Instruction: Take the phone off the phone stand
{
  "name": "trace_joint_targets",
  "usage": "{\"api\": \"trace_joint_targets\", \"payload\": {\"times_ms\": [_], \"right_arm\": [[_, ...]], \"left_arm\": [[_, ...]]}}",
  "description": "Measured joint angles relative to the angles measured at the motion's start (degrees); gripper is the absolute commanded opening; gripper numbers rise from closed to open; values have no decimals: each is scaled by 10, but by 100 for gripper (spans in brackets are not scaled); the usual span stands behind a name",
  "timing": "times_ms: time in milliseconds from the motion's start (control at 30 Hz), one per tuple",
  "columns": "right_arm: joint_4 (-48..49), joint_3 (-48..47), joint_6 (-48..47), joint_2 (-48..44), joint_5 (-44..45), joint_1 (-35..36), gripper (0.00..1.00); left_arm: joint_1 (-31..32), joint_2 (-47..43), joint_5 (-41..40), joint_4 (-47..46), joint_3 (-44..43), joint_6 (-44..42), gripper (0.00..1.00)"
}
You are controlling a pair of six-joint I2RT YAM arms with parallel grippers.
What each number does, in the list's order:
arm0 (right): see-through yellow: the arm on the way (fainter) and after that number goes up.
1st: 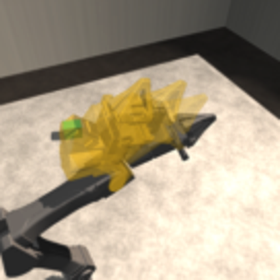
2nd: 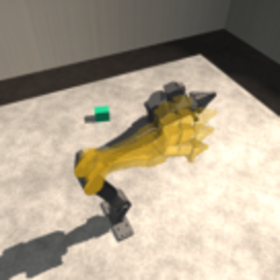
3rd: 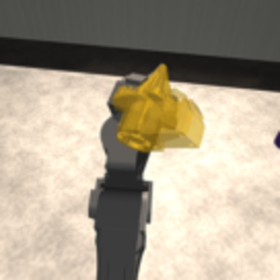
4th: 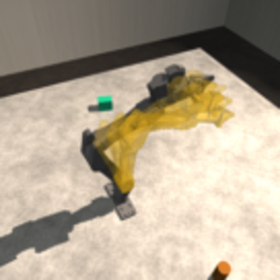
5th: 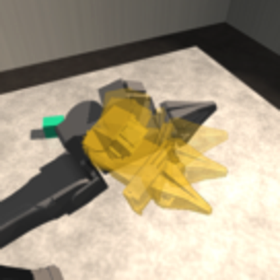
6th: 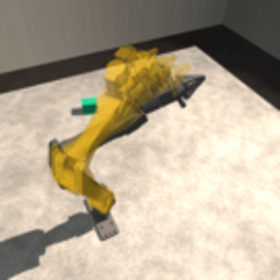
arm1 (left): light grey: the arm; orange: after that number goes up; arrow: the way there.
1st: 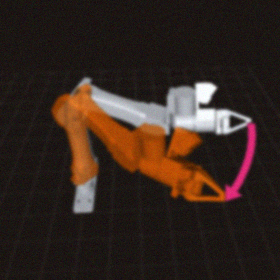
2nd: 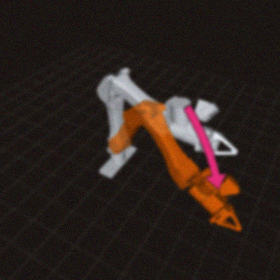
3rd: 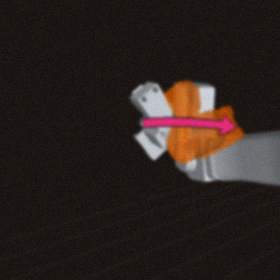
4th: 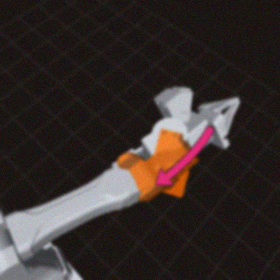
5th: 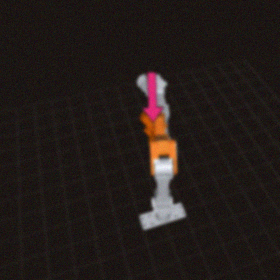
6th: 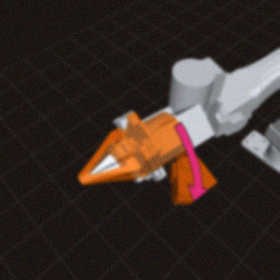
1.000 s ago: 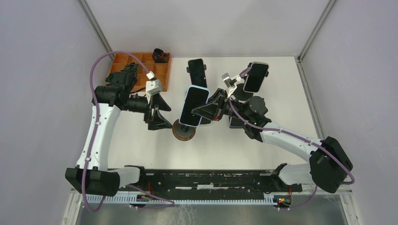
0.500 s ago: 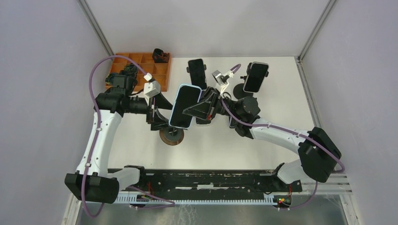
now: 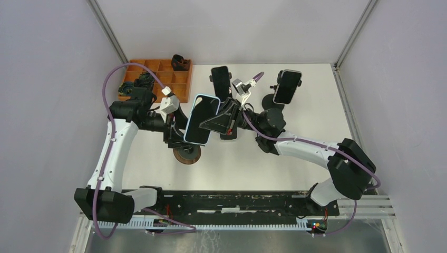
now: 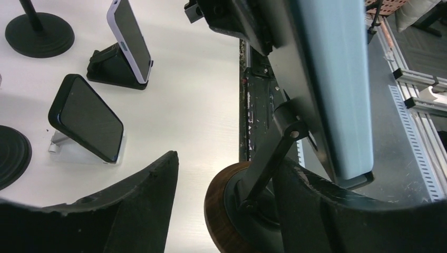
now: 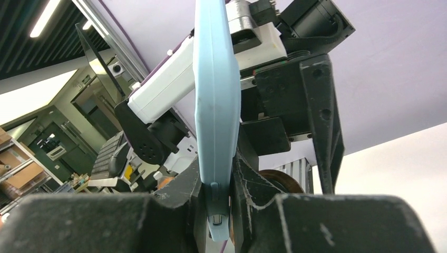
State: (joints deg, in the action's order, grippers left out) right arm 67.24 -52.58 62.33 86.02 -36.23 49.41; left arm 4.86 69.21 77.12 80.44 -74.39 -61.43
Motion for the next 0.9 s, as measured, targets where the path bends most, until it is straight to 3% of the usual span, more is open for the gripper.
{"api": "trace_joint_targets", "payload": {"times_ms": [100,200,333,433,567,633,900], "right_arm": [[0,0,0,5,7,1,0],[0,0,-4,7,19,0,0],[-4,0,3,8,39,-3,0],[-1,0,17,8,48,-3,1],[13,-2,20,8,50,1,24],[14,-1,20,8,50,4,30],[2,-3,7,6,73,9,31]], "left_arm": [[0,1,0,15,-1,-23,48],[0,0,1,29,-5,-36,21],[2,-12,3,23,-8,-54,3],[3,-33,-1,2,-7,-57,2],[3,-71,-9,-44,8,-44,2],[3,-87,-14,-59,17,-35,2],[2,-104,-36,-86,24,-18,2]]}}
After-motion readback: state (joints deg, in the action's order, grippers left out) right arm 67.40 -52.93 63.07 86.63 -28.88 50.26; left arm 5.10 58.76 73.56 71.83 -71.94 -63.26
